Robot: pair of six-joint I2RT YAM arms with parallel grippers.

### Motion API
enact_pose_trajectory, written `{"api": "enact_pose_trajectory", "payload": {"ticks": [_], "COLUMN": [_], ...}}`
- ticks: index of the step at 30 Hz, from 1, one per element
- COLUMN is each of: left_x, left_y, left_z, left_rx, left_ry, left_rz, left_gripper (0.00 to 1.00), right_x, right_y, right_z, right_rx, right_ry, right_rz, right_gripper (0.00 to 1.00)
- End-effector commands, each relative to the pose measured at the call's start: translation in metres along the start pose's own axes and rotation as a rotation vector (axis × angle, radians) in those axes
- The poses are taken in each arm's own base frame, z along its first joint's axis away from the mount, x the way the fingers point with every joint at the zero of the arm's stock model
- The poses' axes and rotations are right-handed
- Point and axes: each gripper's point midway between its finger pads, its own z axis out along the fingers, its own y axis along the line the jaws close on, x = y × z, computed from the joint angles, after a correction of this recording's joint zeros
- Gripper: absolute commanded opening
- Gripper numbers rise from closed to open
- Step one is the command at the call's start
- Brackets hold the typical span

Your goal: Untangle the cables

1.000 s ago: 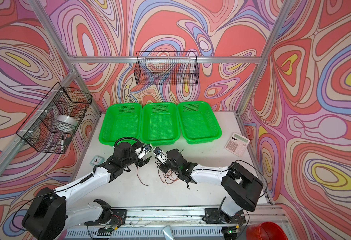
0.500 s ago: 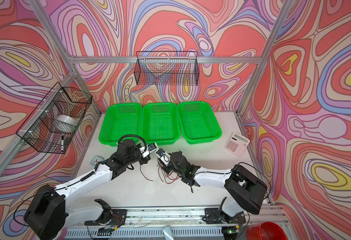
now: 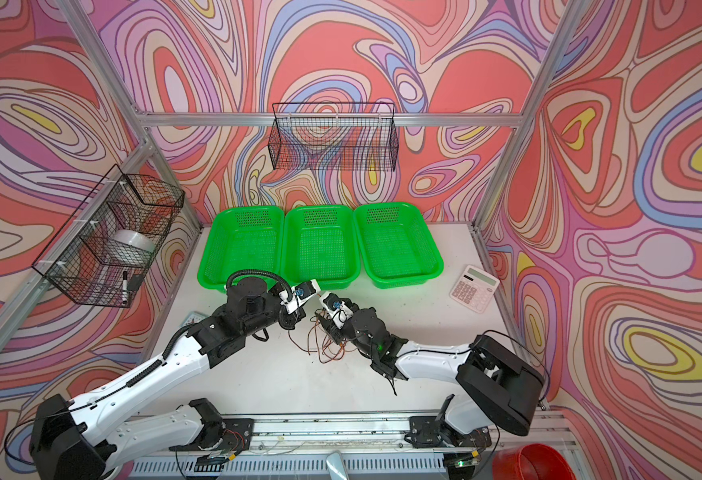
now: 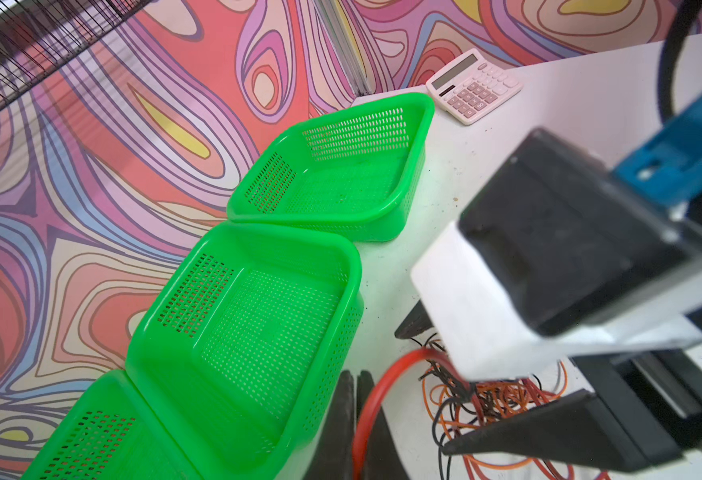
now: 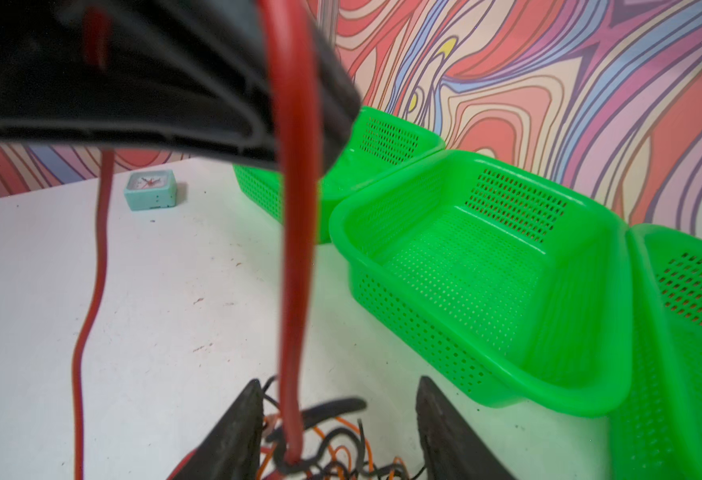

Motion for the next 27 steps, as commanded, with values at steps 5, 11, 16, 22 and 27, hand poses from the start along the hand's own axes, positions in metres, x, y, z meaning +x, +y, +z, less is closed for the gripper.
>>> {"api": "enact_pose_trajectory", "payload": {"ticks": [5,11,16,22,27], "left_x": [-0.035,-0.062,-0.09,-0.116,-0.138], "left_y": [0.018,0.022,0.03,0.042,0.056], "left_z": [-0.001,-0.002,-0.007,-0.016,-0.024], "left_rx": [-0.006,0.012,0.015,-0.002,-0.037], "left_ry": [-0.01,-0.071,-0.121,-0.168,-0.202], "left_rz": [-0.003,-0.039,-0.049,-0.052,-0.047], "left_gripper": [0.0,0.0,0.0,0.0,0.0], "right_x": [-0.067,-0.076,-0.052,-0.018,0.01], "right_y": [-0.011,-0.009,-0.015,-0.024,-0.03], "right_z": [-0.025,-0.019,-0.004,0.012,0.015], "right_rx": [0.029,0.015,0.06,0.14,0.185], "right_ry": [-0.221,-0.197,-0.148,-0.079,-0.059], "right_rz": [0.053,0.041,0.101,0.159,0.223], "right_gripper": [0.6,0.42,0.28,0.15,0.11]}}
